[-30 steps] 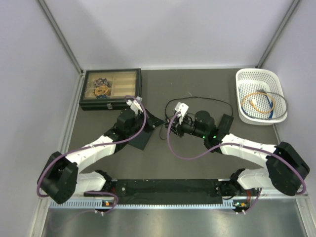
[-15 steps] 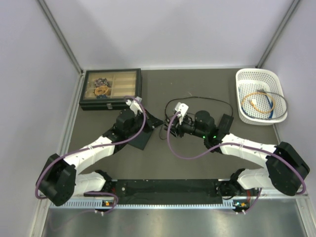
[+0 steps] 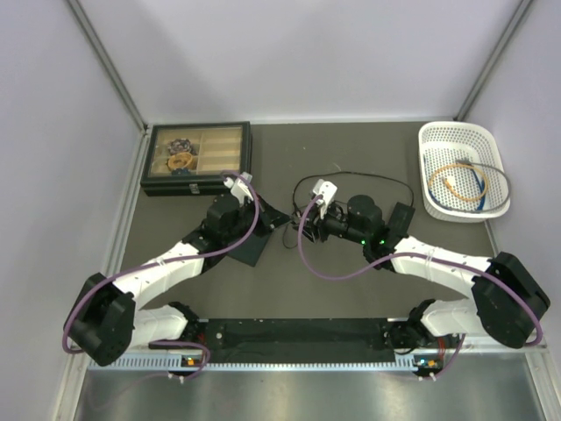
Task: Insert the plug into the switch port
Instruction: Pick up the power from the center of the board.
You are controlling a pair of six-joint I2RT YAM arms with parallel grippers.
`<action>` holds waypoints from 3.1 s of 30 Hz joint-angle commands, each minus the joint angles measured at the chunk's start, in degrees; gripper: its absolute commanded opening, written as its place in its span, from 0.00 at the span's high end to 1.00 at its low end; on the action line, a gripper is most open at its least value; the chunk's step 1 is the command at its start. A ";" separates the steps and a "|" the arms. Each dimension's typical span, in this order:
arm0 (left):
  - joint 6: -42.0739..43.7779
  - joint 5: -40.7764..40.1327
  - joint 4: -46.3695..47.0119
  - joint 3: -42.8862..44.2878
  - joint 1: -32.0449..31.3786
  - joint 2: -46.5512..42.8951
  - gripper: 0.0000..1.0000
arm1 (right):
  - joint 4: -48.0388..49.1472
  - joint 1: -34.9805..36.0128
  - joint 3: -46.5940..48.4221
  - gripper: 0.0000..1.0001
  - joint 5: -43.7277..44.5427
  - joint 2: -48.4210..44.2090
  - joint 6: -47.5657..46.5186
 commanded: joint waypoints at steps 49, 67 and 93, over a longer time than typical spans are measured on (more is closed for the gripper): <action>26.48 -41.17 -31.01 9.81 0.00 5.07 0.10 | -6.31 -0.24 15.84 1.00 -2.83 29.57 -5.54; 26.48 -37.13 -28.46 10.87 0.88 13.51 0.14 | -3.84 -0.42 19.98 1.00 -3.09 34.32 -5.01; 24.99 -38.62 -27.67 6.91 1.32 1.03 0.14 | -5.00 -15.00 38.96 1.00 36.97 18.68 -18.80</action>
